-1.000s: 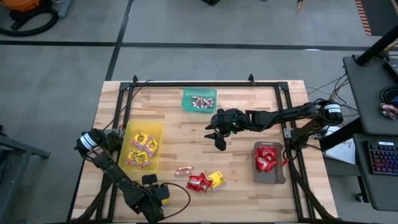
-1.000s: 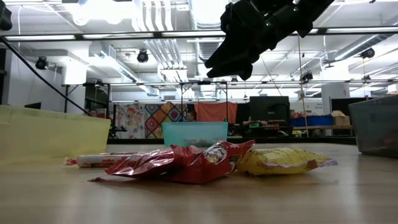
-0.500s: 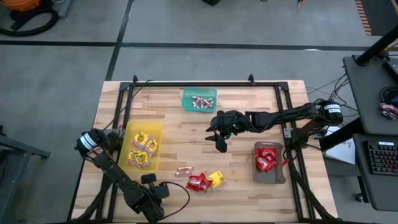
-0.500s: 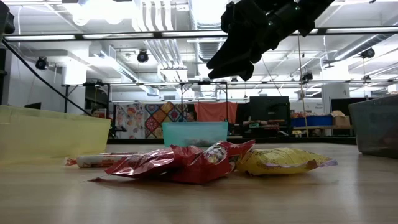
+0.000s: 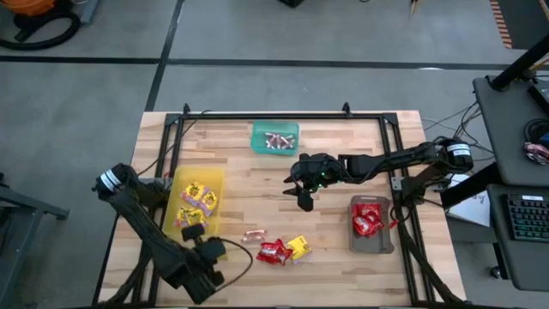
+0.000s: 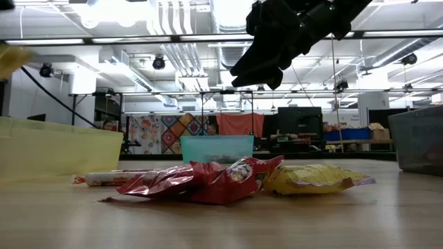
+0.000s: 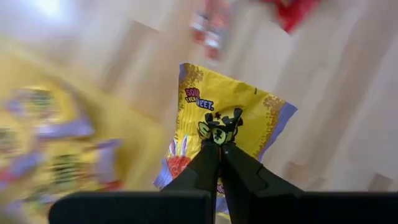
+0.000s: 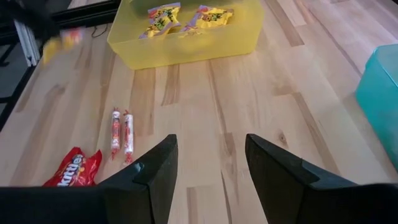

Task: Sort candy
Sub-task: Put the yellow candy into the yellow bin, then put the white candy into the green bin

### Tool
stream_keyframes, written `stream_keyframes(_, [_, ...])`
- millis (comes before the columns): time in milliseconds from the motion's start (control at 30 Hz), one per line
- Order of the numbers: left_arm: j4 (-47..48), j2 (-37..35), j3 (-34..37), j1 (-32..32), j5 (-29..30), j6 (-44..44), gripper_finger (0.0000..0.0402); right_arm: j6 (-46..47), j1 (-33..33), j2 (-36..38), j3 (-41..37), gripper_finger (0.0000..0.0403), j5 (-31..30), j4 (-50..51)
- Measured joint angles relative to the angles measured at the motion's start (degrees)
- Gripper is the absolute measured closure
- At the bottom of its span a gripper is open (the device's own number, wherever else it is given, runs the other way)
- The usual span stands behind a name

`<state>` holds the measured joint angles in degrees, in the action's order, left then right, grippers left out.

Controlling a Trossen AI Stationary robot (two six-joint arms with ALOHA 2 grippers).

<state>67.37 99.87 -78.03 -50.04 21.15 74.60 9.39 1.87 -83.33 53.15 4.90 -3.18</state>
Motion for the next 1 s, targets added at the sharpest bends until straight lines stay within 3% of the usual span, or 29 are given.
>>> stream_keyframes(167, [14.0,-6.1,-1.2,0.9,5.7,10.6,0.0401,0.0,-0.1,0.0,0.0,0.0223,-0.1,0.0])
stream_keyframes(333, [20.0,-14.1,5.5,4.9,5.5,23.1,0.0401,0.4,-0.1,0.0,0.0,0.0223,-0.1,-0.2])
stream_keyframes(567, [18.4,-24.8,21.7,15.5,9.4,24.1,0.0401,1.5,-0.3,0.0,0.0,0.0223,-0.1,-0.3])
stream_keyframes(700, [18.0,-28.2,28.4,21.8,8.2,23.7,0.0394,3.7,-0.3,0.0,0.0,0.0223,0.0,0.1])
stream_keyframes(1000, [16.4,-32.0,34.3,23.7,6.7,25.2,0.0321,4.2,-0.5,0.1,0.0,0.0223,0.0,0.2])
